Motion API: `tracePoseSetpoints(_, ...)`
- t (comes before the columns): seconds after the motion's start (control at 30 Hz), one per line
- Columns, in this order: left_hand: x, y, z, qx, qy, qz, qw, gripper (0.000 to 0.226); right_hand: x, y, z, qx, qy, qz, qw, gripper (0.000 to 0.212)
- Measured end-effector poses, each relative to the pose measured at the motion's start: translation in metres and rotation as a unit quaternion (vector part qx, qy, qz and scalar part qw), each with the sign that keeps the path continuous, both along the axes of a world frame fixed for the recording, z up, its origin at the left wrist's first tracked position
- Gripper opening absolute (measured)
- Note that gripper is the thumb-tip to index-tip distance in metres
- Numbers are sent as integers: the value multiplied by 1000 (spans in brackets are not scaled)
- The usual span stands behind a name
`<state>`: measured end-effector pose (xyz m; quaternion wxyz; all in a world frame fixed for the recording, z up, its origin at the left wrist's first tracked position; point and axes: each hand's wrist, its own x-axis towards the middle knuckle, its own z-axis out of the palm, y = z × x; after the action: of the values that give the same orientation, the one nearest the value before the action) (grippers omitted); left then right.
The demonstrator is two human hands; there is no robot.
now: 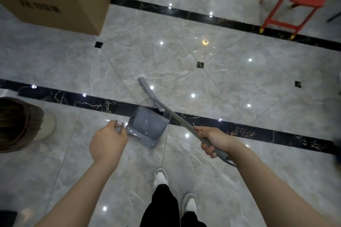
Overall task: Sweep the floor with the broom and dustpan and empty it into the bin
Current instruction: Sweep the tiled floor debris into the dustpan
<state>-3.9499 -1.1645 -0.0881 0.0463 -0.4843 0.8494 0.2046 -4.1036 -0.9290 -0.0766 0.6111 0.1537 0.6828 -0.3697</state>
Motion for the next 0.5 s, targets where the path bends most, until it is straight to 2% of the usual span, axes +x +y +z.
tracePoseSetpoints(0.17, 9, 7, 3, 29, -10, 9, 999, 26, 12, 29, 26, -28, 8, -51, 998, 47)
tracePoseSetpoints(0.5, 22, 63, 35, 75, -25, -17, 997, 29, 34, 95, 59, -1, 49, -99, 994, 50)
